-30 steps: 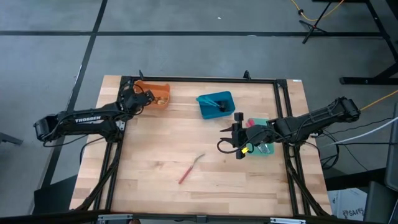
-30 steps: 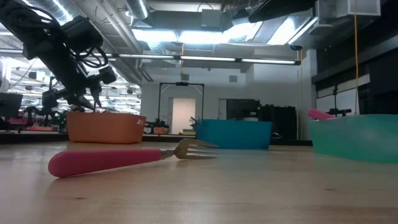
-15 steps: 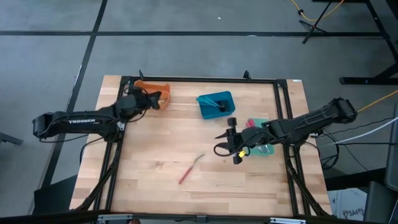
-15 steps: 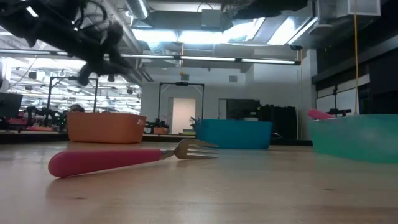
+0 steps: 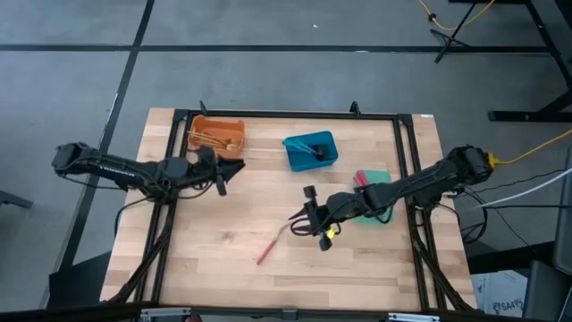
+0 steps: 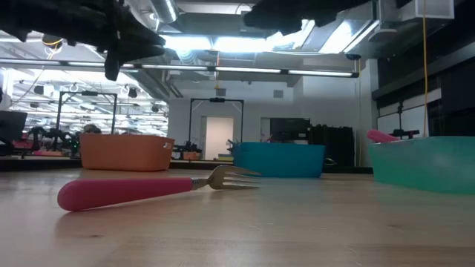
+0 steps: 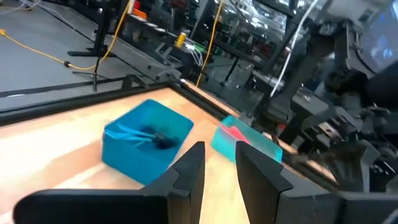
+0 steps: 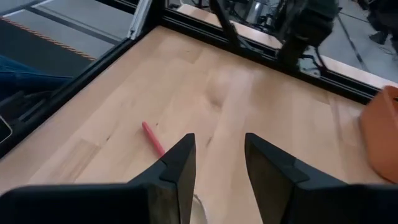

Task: Sort silverware by color (type)
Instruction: Put the pink fork into the green bin

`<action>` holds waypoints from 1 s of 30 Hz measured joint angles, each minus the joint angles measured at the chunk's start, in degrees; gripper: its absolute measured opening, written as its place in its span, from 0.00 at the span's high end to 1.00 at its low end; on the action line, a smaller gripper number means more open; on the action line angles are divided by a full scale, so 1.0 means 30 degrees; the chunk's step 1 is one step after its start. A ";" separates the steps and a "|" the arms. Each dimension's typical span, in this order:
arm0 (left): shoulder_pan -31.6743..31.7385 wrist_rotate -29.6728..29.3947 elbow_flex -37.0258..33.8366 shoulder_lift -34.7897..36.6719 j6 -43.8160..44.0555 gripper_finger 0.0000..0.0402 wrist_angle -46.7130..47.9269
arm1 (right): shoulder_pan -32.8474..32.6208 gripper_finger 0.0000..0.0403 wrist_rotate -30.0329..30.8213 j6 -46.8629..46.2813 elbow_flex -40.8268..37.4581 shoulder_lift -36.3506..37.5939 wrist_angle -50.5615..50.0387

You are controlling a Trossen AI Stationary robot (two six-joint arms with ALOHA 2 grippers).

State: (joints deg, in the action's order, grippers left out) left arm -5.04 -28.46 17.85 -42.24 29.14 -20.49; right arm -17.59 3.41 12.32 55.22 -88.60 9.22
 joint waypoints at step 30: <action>-0.4771 -0.3435 0.0000 -0.7735 -0.0391 0.79 -0.5349 | 0.0810 0.68 -0.3001 0.0051 0.6018 -0.7979 -0.4460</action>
State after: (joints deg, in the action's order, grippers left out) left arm -19.35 -38.76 17.85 -65.45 27.97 -36.54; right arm -15.16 -5.59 12.47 73.28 -112.54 -4.15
